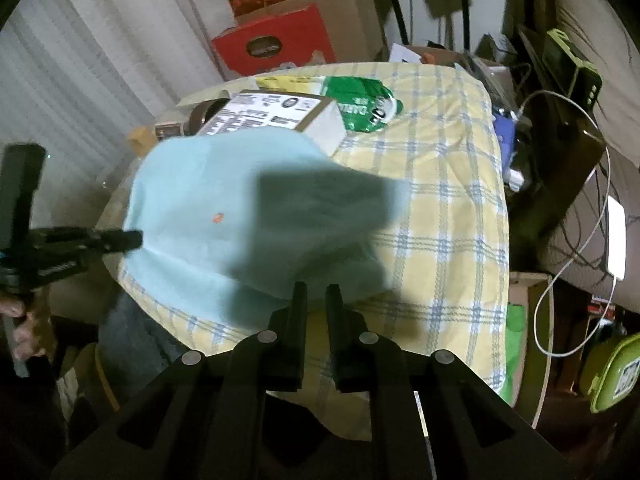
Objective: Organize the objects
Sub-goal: 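Lift the light blue towel with both grippers and spread it between them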
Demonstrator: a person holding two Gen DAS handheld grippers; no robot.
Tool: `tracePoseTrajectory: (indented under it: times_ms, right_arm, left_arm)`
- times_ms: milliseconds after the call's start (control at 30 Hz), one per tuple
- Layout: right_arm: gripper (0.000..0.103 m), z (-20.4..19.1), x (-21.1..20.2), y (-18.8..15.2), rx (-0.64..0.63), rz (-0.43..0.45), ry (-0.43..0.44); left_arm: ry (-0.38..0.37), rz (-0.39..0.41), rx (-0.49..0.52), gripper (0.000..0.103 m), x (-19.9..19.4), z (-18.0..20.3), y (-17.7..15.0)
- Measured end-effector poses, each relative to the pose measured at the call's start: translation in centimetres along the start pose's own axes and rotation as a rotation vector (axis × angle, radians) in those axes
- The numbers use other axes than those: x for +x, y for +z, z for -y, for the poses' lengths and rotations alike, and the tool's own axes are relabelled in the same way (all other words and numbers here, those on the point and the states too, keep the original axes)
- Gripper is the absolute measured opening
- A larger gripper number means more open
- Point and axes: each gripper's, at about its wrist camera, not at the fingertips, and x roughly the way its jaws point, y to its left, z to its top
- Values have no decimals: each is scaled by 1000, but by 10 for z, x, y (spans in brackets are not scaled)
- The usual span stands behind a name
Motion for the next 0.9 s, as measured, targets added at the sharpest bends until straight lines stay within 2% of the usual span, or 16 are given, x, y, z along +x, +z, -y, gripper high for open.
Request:
tracePoseTrajectory:
  times_ms: [100, 133, 167, 267, 300, 333, 367, 400, 433, 567, 700, 800, 900]
  right_arm:
    - [10, 6, 0, -4, 14, -1, -45]
    - [10, 9, -1, -5, 20, -1, -54]
    - [10, 13, -2, -7, 34, 1, -57]
    - [14, 27, -5, -7, 94, 12, -50]
    - [21, 31, -6, -5, 112, 19, -52]
    - [29, 32, -7, -3, 119, 23, -59]
    - [48, 32, -9, -2, 125, 28, -69]
    - [60, 31, -10, 0, 127, 35, -79]
    - [62, 29, -10, 2, 123, 43, -84]
    - [64, 18, -2, 9, 100, 54, -46]
    - [68, 5, 14, 13, 59, 36, -17]
    - [68, -3, 30, 12, 34, 6, -23]
    - [68, -6, 36, 14, 14, 18, -33]
  left_arm:
    - [-15, 28, 6, 9, -7, -4, -4]
    - [-12, 40, 3, 14, -11, -6, -4]
    - [-6, 48, -1, 24, -13, -8, -3]
    - [17, 74, -33, 42, -20, -17, -1]
    - [18, 79, -48, 45, -20, -20, 0]
    - [18, 80, -62, 53, -19, -24, 2]
    - [21, 81, -74, 59, -17, -27, 3]
    - [31, 81, -82, 60, -13, -29, 5]
    - [42, 75, -85, 60, -9, -29, 7]
    - [50, 33, -90, 60, 9, -26, 12]
    - [90, 43, -87, 61, 26, -21, 13]
    - [80, 55, -88, 63, 30, -18, 12]
    - [72, 57, -84, 63, 32, -16, 14]
